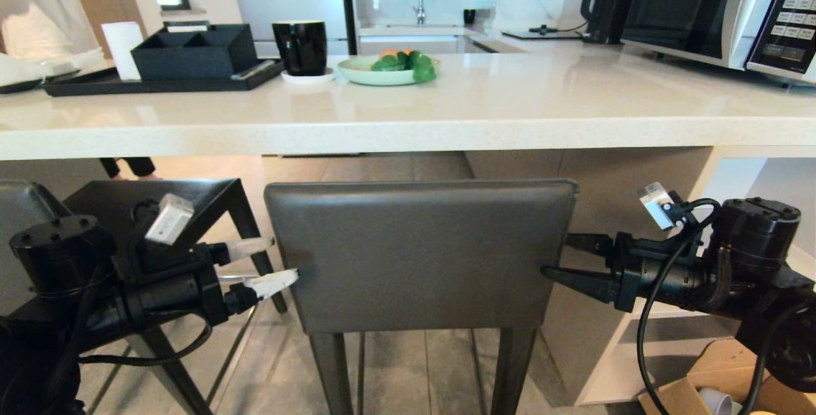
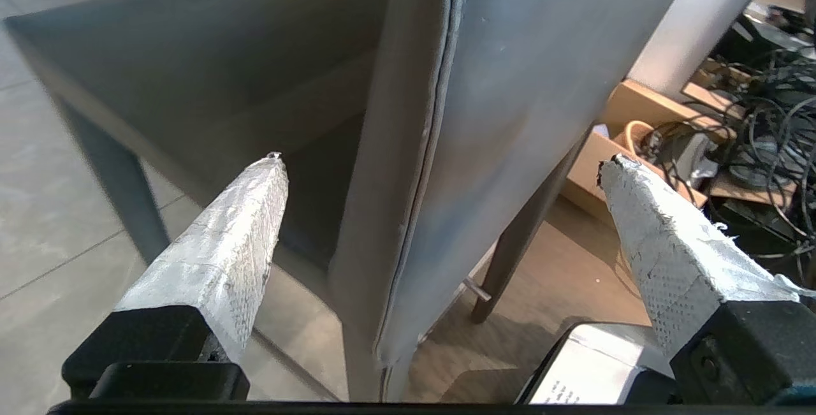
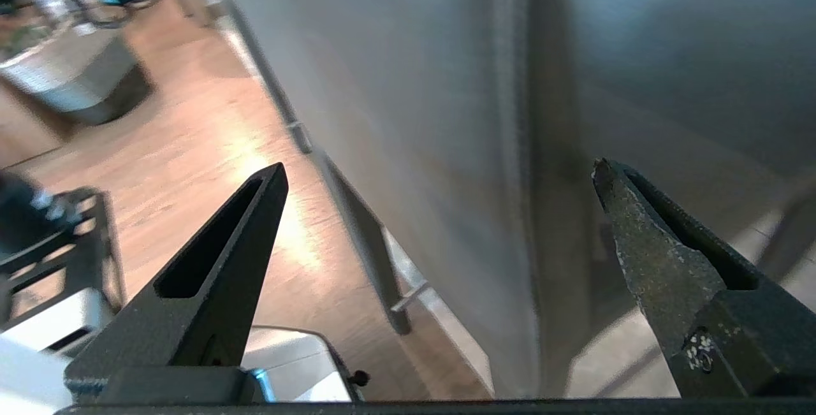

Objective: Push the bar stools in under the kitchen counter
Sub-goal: Pull the gray chair out from under the dining table

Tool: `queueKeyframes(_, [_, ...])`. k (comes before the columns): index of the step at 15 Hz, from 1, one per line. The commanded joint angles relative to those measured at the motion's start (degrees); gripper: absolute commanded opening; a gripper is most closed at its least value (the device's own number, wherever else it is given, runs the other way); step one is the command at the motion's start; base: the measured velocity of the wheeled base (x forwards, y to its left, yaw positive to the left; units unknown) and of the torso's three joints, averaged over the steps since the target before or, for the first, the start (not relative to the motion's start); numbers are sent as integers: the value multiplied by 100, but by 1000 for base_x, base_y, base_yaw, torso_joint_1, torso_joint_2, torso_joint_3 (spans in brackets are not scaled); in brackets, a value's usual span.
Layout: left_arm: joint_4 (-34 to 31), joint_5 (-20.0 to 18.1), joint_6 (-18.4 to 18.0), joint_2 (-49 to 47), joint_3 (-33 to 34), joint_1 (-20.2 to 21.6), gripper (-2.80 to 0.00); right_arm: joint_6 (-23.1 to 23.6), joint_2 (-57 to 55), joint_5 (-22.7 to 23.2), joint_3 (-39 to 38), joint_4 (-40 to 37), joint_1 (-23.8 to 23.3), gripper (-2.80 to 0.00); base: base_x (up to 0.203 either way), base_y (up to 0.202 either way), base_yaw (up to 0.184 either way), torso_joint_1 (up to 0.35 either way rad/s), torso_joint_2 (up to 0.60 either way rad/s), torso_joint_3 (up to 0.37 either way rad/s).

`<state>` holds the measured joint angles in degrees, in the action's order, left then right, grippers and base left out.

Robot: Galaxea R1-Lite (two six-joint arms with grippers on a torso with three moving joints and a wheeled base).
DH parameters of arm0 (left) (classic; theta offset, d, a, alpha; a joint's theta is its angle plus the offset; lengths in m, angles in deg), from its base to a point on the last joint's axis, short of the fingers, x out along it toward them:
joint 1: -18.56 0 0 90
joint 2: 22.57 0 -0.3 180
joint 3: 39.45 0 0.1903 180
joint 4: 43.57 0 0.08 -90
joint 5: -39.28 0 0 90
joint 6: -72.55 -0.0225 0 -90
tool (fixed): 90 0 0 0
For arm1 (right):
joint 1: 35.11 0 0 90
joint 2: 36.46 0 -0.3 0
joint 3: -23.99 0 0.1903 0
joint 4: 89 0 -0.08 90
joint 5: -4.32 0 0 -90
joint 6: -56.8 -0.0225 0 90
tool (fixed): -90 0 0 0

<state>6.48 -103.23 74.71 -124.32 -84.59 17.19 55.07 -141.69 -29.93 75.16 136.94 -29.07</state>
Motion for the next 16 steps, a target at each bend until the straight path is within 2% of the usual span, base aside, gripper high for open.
queueKeyframes(1, [45,-101,3,-116,-91,-125,0,-3,4,163,78,39,26,0,0,0,0,0,0,0])
queueKeyframes(8, [69,-104,22,-538,-459,-181,0,-14,-446,473,652,31,-70,0,0,0,0,0,0,0])
queueKeyframes(9, [67,-120,53,-521,-468,-190,0,-42,-470,601,683,30,-68,0,0,0,0,0,0,0])
queueKeyframes(12, [75,-128,43,-503,-484,-326,0,-243,-505,1473,753,30,-120,0,0,0,0,0,0,0])
queueKeyframes(16, [75,-128,0,-585,-468,-452,0,-298,-872,1916,1218,30,-129,0,0,0,0,0,0,0])
